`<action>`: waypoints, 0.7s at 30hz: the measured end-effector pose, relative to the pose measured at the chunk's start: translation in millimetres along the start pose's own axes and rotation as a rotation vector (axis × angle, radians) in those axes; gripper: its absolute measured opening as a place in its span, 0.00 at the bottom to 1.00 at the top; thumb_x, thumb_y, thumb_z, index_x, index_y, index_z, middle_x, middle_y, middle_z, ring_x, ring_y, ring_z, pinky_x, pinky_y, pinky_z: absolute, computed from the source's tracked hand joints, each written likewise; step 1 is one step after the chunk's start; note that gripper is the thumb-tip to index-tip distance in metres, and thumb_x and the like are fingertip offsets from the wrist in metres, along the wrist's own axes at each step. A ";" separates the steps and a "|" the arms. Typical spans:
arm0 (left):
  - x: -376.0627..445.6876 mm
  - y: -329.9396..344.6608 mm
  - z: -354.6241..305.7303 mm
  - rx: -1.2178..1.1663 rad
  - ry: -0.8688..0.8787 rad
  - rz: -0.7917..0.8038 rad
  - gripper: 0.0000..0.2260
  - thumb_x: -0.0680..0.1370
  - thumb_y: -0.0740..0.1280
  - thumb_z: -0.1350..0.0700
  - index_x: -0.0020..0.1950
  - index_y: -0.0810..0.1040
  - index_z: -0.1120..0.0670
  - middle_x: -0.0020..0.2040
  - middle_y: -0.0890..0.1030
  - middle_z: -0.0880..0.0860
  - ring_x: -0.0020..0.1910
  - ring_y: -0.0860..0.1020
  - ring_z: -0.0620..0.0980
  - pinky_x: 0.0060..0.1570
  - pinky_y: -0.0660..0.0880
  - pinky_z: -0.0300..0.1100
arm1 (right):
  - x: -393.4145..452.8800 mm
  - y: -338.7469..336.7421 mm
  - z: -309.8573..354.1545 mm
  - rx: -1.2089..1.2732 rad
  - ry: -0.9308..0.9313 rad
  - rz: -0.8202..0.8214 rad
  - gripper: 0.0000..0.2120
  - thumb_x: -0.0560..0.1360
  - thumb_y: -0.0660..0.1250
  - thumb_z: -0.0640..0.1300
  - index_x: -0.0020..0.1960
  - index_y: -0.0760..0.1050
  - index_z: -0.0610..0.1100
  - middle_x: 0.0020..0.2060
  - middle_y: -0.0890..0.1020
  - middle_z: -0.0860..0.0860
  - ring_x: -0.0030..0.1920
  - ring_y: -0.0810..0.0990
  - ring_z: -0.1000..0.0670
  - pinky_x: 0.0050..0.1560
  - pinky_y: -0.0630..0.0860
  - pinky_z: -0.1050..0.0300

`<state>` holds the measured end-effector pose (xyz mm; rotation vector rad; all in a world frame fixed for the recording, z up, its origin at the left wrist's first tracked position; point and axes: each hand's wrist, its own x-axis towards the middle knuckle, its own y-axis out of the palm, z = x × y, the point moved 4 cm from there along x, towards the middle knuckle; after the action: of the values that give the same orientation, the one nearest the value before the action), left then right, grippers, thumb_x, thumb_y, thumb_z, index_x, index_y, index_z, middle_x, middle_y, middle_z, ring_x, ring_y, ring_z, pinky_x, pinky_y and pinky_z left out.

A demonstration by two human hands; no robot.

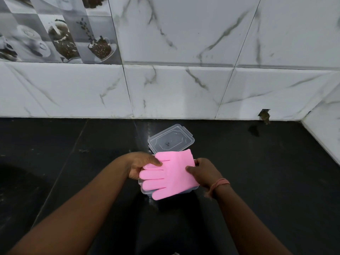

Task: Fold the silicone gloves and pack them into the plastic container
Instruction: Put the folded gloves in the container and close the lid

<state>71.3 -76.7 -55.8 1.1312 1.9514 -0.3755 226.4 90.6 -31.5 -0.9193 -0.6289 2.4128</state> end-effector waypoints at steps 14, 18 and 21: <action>16.4 -11.2 -33.3 0.424 0.030 -0.263 0.17 0.73 0.77 0.59 0.61 0.83 0.61 0.55 0.86 0.60 0.52 0.85 0.60 0.57 0.82 0.54 | -2.8 18.3 2.4 -0.100 0.052 -0.157 0.18 0.79 0.67 0.48 0.64 0.75 0.38 0.60 0.80 0.43 0.57 0.80 0.44 0.54 0.74 0.56; 2.6 -1.6 -46.8 1.081 0.169 -0.552 0.22 0.72 0.76 0.44 0.60 0.83 0.55 0.57 0.85 0.54 0.54 0.83 0.56 0.49 0.76 0.44 | -7.7 17.8 16.4 -0.339 0.013 -0.184 0.18 0.80 0.64 0.48 0.64 0.74 0.37 0.60 0.80 0.42 0.60 0.80 0.43 0.57 0.75 0.55; -30.5 23.8 -50.5 1.382 0.354 -0.857 0.22 0.72 0.74 0.43 0.61 0.77 0.52 0.58 0.82 0.54 0.57 0.81 0.58 0.53 0.77 0.48 | -11.2 18.2 22.3 -0.499 -0.019 -0.180 0.19 0.80 0.64 0.52 0.63 0.75 0.39 0.58 0.81 0.43 0.58 0.81 0.45 0.57 0.76 0.54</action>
<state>72.8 -50.7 2.3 1.0145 2.3717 -2.3603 213.2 64.5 -21.4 -0.9770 -1.2995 2.1401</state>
